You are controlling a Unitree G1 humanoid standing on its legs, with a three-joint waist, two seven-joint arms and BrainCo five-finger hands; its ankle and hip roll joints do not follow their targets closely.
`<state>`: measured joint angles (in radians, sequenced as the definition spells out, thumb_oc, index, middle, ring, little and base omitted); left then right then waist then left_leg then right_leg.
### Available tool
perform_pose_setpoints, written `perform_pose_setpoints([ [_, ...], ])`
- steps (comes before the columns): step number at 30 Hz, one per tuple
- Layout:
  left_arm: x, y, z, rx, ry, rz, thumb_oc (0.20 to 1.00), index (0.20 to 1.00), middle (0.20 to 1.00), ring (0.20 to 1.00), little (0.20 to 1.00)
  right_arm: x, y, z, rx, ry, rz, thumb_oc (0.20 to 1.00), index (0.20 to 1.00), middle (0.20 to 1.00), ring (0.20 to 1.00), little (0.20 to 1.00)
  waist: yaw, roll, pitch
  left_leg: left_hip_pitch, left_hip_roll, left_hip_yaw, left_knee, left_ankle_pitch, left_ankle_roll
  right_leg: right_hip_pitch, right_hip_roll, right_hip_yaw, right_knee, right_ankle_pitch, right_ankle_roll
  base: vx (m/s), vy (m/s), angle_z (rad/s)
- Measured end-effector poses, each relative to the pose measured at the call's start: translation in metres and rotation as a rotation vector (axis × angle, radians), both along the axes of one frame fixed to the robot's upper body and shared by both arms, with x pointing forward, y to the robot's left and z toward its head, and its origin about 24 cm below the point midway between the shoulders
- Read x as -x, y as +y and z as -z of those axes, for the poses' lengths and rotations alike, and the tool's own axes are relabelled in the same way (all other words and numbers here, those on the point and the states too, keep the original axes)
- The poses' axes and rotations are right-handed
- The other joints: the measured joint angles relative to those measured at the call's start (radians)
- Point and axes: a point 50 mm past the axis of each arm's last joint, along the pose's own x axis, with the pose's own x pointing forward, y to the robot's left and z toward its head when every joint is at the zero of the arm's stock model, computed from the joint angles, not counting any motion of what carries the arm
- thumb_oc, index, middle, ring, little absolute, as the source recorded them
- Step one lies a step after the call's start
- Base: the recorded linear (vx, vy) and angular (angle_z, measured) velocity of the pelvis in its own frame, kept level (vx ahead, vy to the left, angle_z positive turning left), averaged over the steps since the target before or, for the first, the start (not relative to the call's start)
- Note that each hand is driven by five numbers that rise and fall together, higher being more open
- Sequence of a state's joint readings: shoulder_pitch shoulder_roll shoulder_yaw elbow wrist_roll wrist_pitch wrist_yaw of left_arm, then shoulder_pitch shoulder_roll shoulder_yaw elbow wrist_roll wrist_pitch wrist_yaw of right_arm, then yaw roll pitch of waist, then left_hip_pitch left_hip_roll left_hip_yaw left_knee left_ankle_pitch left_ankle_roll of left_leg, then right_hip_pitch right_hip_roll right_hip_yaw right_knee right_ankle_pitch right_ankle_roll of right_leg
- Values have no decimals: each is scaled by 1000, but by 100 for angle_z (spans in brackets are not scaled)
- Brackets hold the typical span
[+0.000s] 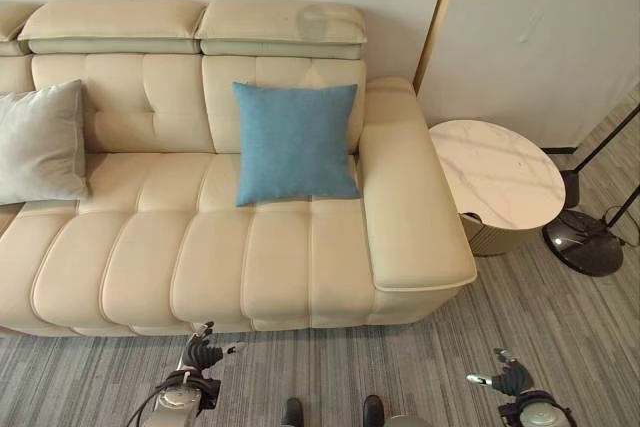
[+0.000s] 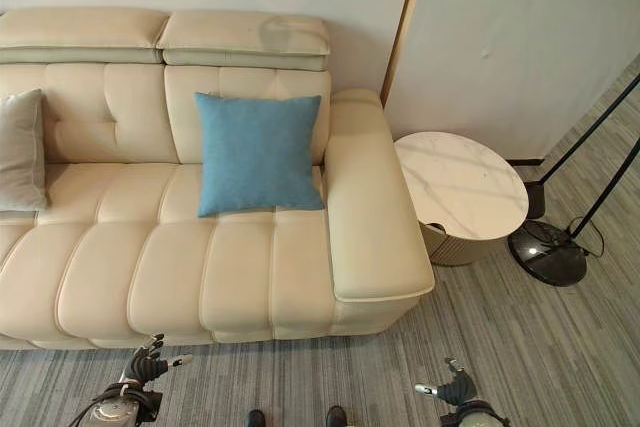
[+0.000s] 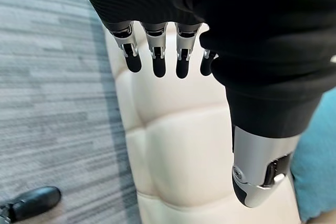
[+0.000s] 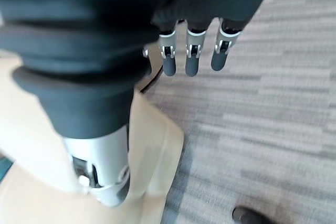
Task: Pick up all the scattered cushions and arrange them neatly on the sofa.
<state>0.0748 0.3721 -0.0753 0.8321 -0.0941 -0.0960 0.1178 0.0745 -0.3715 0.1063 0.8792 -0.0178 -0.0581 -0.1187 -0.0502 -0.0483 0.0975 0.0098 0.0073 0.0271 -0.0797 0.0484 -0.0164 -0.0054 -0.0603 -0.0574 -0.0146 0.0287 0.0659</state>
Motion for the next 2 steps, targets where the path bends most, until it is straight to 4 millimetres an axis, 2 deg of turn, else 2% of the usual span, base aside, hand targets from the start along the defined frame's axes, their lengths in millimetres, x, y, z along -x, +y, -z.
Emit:
perform_pose_setpoints([
  [2, 4, 2, 1, -4, 9, -4, 1000, 1000, 1000, 1000, 1000, -1, 0, 0, 0, -2, 0, 1000, 1000, 1000, 1000, 1000, 6, 0, 0, -5, -14, 8, 0, 1, 0, 2, -13, 16, -19, 17, 20, 29, 49, -10],
])
